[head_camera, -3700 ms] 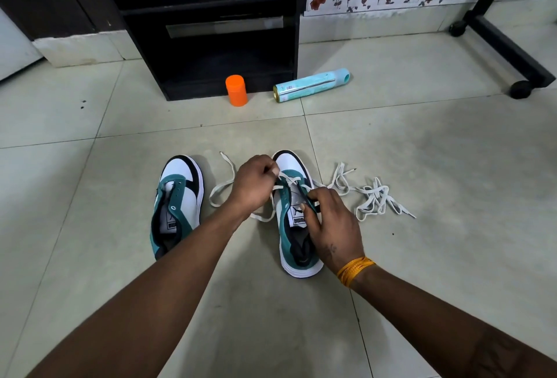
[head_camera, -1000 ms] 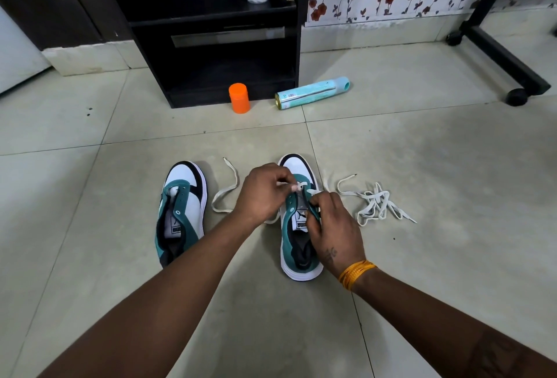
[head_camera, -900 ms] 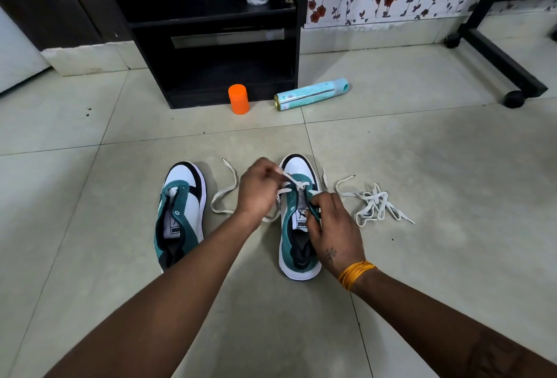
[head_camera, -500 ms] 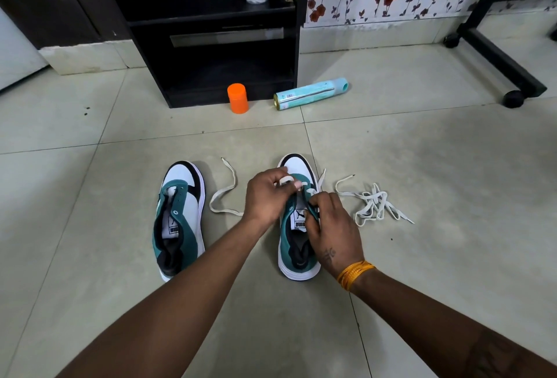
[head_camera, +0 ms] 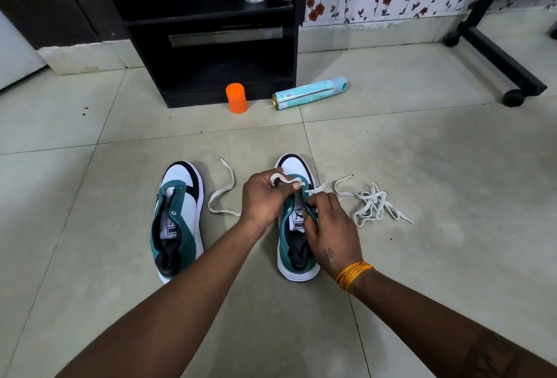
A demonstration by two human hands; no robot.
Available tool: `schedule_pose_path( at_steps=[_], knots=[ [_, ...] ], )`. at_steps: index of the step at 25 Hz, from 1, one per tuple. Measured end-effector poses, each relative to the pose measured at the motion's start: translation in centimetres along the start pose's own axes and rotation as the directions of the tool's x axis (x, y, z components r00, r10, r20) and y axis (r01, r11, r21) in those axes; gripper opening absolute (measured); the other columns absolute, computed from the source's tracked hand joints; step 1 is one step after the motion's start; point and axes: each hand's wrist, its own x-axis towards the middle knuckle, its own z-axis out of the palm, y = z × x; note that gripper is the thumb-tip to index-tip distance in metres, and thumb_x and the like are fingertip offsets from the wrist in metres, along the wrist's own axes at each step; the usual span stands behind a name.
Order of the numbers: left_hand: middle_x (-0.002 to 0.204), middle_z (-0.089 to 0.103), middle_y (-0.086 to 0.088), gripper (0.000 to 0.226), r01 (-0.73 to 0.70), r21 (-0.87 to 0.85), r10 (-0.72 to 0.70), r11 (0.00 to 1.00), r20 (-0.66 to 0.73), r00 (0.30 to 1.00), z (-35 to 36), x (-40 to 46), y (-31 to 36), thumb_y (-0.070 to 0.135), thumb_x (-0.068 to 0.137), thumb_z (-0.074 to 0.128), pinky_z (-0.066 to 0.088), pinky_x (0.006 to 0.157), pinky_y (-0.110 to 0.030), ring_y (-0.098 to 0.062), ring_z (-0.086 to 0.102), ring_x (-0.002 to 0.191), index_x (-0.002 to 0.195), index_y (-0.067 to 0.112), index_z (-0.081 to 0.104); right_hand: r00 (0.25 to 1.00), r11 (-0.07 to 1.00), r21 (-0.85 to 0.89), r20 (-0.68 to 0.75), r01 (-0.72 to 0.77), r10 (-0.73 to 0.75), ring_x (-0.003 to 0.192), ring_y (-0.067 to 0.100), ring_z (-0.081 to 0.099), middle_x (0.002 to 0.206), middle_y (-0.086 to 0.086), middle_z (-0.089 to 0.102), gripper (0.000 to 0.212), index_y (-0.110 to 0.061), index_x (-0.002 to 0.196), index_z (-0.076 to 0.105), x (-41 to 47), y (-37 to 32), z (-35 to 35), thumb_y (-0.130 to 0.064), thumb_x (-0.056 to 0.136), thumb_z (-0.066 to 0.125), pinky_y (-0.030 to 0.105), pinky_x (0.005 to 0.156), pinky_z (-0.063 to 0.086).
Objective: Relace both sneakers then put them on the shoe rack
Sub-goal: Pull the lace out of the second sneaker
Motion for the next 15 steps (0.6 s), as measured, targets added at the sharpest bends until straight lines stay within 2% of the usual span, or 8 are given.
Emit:
schedule_pose_path(
  at_steps=[1, 3, 4, 5, 7, 10, 12, 15],
  knots=[
    [0.086, 0.078, 0.005, 0.015, -0.006, 0.014, 0.007, 1.000, -0.076, 0.997, 0.2, 0.0, 0.3, 0.013, 0.081, 0.085, 0.058, 0.080, -0.033, -0.015, 0.073, 0.080, 0.076, 0.024, 0.076, 1.000, 1.000, -0.002, 0.002, 0.000, 0.000, 0.085, 0.029, 0.059, 0.108, 0.002, 0.052, 0.016, -0.020, 0.109, 0.051, 0.0, 0.1, 0.0, -0.022, 0.095, 0.059, 0.039, 0.062, 0.049],
    [0.089, 0.080, -0.006, 0.009, 0.082, -0.221, -0.125, 0.972, -0.188, 0.974, 0.0, 0.6, 0.4, 0.007, 0.085, 0.072, 0.060, 0.076, -0.040, -0.028, 0.077, 0.086, 0.082, 0.015, 0.072, 1.000, 1.000, -0.005, -0.001, -0.002, 0.002, 0.085, 0.028, 0.059, 0.109, 0.002, 0.052, 0.016, -0.020, 0.110, 0.052, 0.0, 0.2, -0.1, -0.023, 0.095, 0.058, 0.039, 0.062, 0.049],
    [0.091, 0.080, -0.012, 0.009, 0.130, -0.341, -0.204, 0.931, -0.189, 0.961, -0.1, 0.8, 0.4, 0.003, 0.088, 0.064, 0.059, 0.073, -0.040, -0.032, 0.076, 0.086, 0.085, 0.011, 0.069, 1.000, 1.000, -0.004, -0.005, -0.006, 0.006, 0.085, 0.028, 0.059, 0.109, 0.002, 0.053, 0.016, -0.020, 0.110, 0.052, 0.0, 0.2, -0.1, -0.023, 0.095, 0.058, 0.039, 0.062, 0.049],
    [0.091, 0.080, -0.013, 0.012, 0.138, -0.360, -0.215, 0.923, -0.184, 0.959, -0.2, 0.9, 0.4, 0.002, 0.089, 0.060, 0.058, 0.070, -0.038, -0.034, 0.076, 0.084, 0.087, 0.009, 0.070, 1.000, 1.000, -0.001, -0.007, -0.009, 0.009, 0.085, 0.028, 0.059, 0.108, 0.002, 0.053, 0.016, -0.020, 0.110, 0.052, -0.1, 0.2, -0.1, -0.023, 0.095, 0.058, 0.039, 0.062, 0.050],
    [0.088, 0.079, -0.009, 0.015, 0.089, -0.167, -0.111, 0.982, -0.131, 0.985, -0.5, 0.7, 0.5, 0.005, 0.088, 0.063, 0.053, 0.063, -0.033, -0.028, 0.070, 0.073, 0.090, 0.013, 0.076, 1.000, 1.000, -0.005, -0.004, -0.008, 0.008, 0.084, 0.027, 0.059, 0.108, 0.002, 0.053, 0.016, -0.020, 0.109, 0.052, 0.0, 0.1, 0.0, -0.023, 0.095, 0.059, 0.039, 0.062, 0.050],
    [0.083, 0.077, -0.005, 0.020, -0.027, 0.097, 0.031, 0.995, -0.032, 0.999, -1.5, -0.3, 1.0, 0.005, 0.085, 0.065, 0.046, 0.053, -0.024, -0.017, 0.060, 0.059, 0.089, 0.020, 0.077, 1.000, 1.000, -0.003, 0.002, -0.009, 0.009, 0.084, 0.026, 0.059, 0.108, 0.001, 0.052, 0.016, -0.021, 0.109, 0.051, -0.1, 0.0, 0.0, -0.023, 0.095, 0.058, 0.040, 0.063, 0.052],
    [0.086, 0.078, -0.003, 0.016, -0.055, 0.186, 0.042, 0.981, 0.074, 0.996, -2.9, -0.2, 1.2, 0.015, 0.076, 0.065, 0.046, 0.060, -0.024, -0.016, 0.062, 0.064, 0.085, 0.019, 0.077, 1.000, 1.000, 0.000, 0.004, -0.007, 0.007, 0.085, 0.026, 0.059, 0.109, 0.001, 0.052, 0.016, -0.021, 0.110, 0.051, -0.1, 0.1, -0.1, -0.024, 0.096, 0.058, 0.040, 0.064, 0.052],
    [0.094, 0.079, 0.005, 0.030, -0.013, 0.208, -0.054, 0.978, 0.313, 0.948, -4.9, 0.7, 2.0, 0.039, 0.064, 0.068, 0.047, 0.073, -0.028, -0.010, 0.067, 0.084, 0.082, 0.016, 0.077, 1.000, 1.000, 0.003, 0.009, -0.002, 0.002, 0.086, 0.025, 0.059, 0.110, 0.001, 0.053, 0.018, -0.021, 0.112, 0.052, -0.1, 0.2, -0.1, -0.024, 0.096, 0.058, 0.039, 0.064, 0.051]
  ],
)
